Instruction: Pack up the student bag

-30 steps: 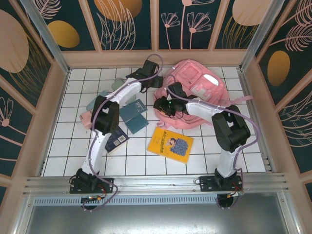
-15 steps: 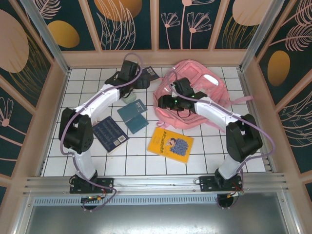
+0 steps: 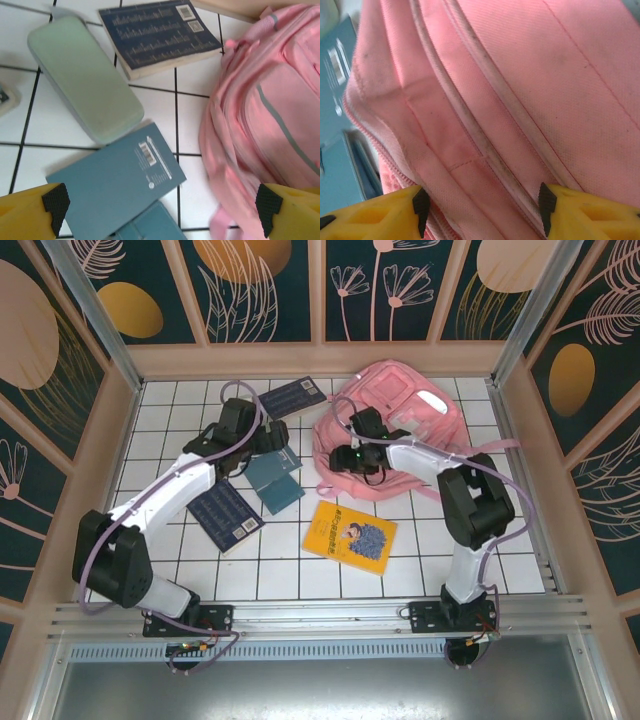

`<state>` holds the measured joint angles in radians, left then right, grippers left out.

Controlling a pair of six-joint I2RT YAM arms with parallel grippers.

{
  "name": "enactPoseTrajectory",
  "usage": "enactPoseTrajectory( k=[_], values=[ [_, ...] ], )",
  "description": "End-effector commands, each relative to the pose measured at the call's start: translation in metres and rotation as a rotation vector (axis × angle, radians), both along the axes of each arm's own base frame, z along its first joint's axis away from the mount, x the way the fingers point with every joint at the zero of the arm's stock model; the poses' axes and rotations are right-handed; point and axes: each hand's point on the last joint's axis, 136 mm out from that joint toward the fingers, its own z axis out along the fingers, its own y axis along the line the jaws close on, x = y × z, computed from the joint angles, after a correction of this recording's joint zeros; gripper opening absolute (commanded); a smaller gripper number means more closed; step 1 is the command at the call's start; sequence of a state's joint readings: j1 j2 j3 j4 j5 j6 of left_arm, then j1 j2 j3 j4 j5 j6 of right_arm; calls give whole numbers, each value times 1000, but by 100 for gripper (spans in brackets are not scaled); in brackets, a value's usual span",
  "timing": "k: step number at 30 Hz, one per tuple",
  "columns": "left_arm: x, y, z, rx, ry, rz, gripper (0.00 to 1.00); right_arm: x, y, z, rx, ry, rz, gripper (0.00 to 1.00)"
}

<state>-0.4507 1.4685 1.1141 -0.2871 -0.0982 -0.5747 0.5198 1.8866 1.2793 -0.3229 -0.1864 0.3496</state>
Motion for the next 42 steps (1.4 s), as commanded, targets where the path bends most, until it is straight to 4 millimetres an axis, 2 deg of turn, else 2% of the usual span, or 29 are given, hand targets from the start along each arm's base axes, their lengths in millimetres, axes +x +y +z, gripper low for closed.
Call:
enactPoseTrajectory(
  k=[1,4,5,6,9,13,17,23,27,28,31,36,42],
  values=[
    [-19,-3,-2,-93,26,1,97,32,-1,-13,-49,-38,-47,63],
    [-33,0,-5,-119,36,3,97,51,3,-9,-52,-49,-57,63],
    [-35,0,0,-132,26,5,96,55,4,-6,-49,-58,-57,63],
    [-42,2,-10,-136,48,6,96,59,6,-1,-49,-70,-57,63],
    [-55,-1,-16,-178,68,-5,95,64,6,23,-37,-112,-69,65],
    [-70,-9,-26,-216,88,-39,89,51,-8,60,-10,-165,-140,67],
    [-84,-23,-36,-215,109,-84,84,18,-31,68,8,-163,-207,68],
    [-112,-62,-49,-210,146,-195,76,-54,-60,49,12,-67,-216,67],
    [-142,-80,-72,-200,231,-247,55,-92,-80,22,-19,-17,-218,65],
    [-151,-82,-78,-197,252,-257,53,-99,-84,16,-26,-11,-220,63],
    [-176,-87,-92,-185,304,-277,43,-111,-87,4,-11,4,-213,59],
    [-213,-95,-106,-192,362,-310,29,-119,-89,-14,-12,34,-221,57],
    [-249,-101,-127,-168,422,-337,22,-127,-94,-33,-47,63,-222,57]
  ],
)
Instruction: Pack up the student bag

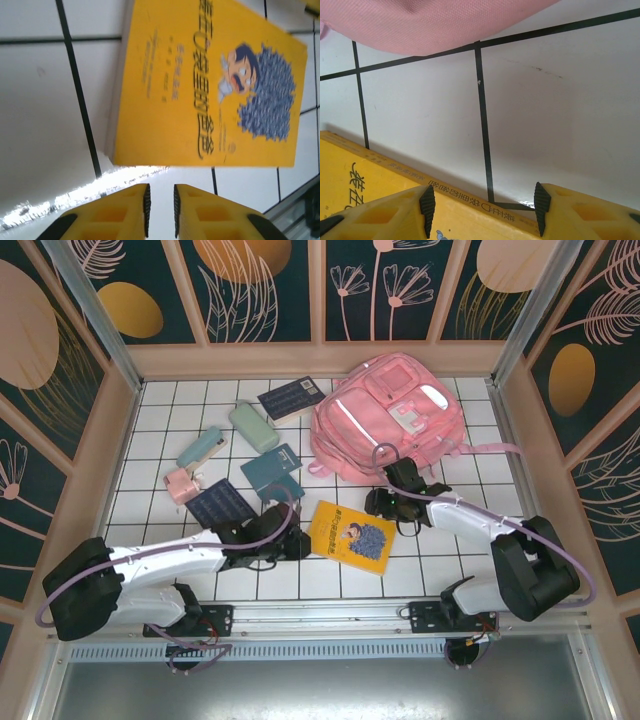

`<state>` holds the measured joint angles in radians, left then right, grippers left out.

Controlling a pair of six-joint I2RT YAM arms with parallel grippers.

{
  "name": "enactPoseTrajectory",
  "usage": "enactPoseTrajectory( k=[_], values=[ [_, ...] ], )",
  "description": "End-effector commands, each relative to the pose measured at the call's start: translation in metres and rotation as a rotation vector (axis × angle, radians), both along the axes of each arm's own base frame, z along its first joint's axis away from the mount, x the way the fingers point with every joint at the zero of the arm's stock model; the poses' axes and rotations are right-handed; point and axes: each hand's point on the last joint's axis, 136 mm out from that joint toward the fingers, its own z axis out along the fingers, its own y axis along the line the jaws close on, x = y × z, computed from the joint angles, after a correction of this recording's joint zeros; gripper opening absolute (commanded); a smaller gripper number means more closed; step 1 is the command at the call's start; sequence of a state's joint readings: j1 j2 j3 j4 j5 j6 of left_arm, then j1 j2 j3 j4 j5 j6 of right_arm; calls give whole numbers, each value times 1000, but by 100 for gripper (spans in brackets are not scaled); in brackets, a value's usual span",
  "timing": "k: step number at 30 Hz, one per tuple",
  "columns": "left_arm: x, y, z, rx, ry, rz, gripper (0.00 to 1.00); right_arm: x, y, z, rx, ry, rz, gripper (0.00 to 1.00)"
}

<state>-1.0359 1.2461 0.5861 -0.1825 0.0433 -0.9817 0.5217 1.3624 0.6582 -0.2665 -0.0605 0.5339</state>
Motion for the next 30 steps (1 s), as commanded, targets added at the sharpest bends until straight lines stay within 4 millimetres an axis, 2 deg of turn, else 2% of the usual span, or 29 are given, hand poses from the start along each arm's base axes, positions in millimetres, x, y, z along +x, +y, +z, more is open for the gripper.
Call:
enactPoseTrajectory(
  k=[1,3,6,13,17,20,30],
  values=[
    [-14,2,-9,-4,37,30,21,-6,0,-13,-4,22,-2,57],
    [-22,-1,-13,-13,53,19,20,-8,1,-16,-7,29,3,57],
    [-23,-7,-16,-24,57,9,20,-11,1,-22,-8,42,-1,56],
    [-2,-20,-27,21,5,40,14,-25,17,-32,0,81,45,55],
    [19,-8,-40,112,-3,95,9,-29,32,-31,25,87,69,55],
    [39,6,-47,141,-7,148,8,-31,44,-28,56,88,75,55],
    [116,29,-42,255,-104,241,8,-36,89,-18,138,108,125,52]
  ],
)
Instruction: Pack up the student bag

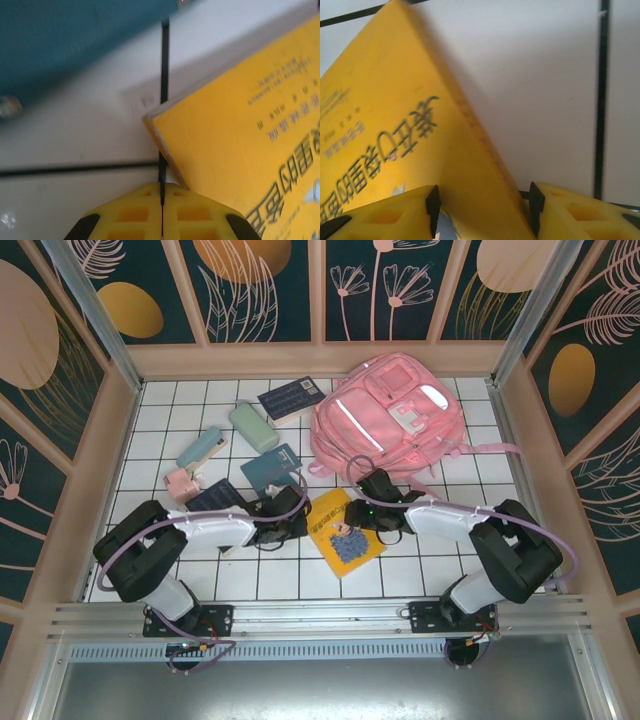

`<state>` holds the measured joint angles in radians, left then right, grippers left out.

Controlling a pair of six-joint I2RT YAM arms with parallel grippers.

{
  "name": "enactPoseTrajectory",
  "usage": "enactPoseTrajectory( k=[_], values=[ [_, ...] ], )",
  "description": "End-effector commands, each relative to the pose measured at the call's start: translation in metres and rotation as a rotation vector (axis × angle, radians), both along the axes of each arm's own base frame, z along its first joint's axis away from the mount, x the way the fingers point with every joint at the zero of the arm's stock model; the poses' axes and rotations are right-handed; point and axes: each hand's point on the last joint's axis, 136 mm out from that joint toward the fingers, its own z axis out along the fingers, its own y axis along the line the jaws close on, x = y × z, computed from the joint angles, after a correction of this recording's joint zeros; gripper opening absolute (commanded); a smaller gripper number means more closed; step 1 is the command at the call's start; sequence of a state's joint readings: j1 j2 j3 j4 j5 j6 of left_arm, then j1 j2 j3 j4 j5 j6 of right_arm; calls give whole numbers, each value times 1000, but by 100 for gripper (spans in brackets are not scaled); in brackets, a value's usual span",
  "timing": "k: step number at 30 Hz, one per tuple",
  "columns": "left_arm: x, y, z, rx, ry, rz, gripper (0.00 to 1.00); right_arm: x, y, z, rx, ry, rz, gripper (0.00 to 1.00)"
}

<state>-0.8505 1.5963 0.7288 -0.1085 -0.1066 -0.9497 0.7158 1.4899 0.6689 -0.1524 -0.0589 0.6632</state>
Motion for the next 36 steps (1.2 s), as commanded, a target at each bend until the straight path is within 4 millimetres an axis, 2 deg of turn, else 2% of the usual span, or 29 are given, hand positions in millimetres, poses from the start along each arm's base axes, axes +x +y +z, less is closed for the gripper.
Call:
enactPoseTrajectory(
  k=[1,5,8,10,15,20,24,28,34,36],
  values=[
    [32,10,7,82,-64,3,8,-13,33,5,101,67,46,52],
    [60,22,19,119,-92,38,8,-11,41,10,112,62,53,52],
    [62,23,32,126,-111,29,9,-10,36,10,86,49,46,52],
    [56,27,38,122,-104,32,12,-9,31,10,72,35,34,53],
    [27,28,46,32,-45,7,29,-7,18,16,67,-26,2,62],
    [-5,10,47,-132,5,-55,42,-10,13,13,88,-39,11,63],
    [-25,-6,35,-156,41,-108,43,-15,16,4,101,15,36,61],
    [-37,-4,8,-85,98,-115,39,-17,15,-5,86,43,40,60],
    [-44,1,-17,-35,144,-111,27,-26,23,-15,121,100,72,57],
    [-46,1,-24,-32,156,-112,21,-31,32,-15,172,123,94,54]
  ],
)
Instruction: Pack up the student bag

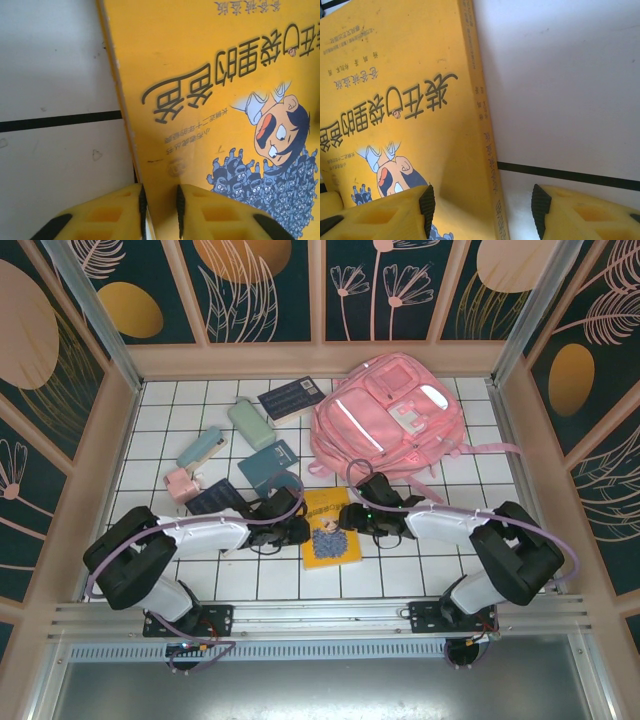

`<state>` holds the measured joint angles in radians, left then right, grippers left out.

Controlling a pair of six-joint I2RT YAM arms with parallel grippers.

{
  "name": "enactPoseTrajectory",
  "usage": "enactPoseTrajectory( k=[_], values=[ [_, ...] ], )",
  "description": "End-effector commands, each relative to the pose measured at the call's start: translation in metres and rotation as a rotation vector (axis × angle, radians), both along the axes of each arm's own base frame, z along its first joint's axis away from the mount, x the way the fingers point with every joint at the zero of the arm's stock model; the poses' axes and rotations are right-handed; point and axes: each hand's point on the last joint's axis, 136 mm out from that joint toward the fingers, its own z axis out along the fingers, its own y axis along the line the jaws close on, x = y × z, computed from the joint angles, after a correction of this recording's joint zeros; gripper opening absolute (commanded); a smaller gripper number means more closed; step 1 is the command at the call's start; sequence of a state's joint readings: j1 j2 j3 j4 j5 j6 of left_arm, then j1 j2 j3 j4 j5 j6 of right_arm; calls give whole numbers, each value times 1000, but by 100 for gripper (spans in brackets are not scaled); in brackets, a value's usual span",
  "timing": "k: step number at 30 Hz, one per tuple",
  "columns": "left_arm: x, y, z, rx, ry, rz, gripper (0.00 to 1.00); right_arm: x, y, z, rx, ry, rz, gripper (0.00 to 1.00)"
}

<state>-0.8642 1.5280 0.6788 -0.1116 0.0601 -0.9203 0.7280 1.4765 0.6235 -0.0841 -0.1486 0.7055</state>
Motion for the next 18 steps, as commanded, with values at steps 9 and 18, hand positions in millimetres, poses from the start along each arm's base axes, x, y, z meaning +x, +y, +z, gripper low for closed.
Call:
enactPoseTrajectory(
  k=[9,18],
  values=[
    [-16,8,-31,23,60,-7,16,-28,67,45,436,59,228,46],
    [-16,7,-27,9,48,-15,15,-28,64,102,649,-32,266,43]
  ],
)
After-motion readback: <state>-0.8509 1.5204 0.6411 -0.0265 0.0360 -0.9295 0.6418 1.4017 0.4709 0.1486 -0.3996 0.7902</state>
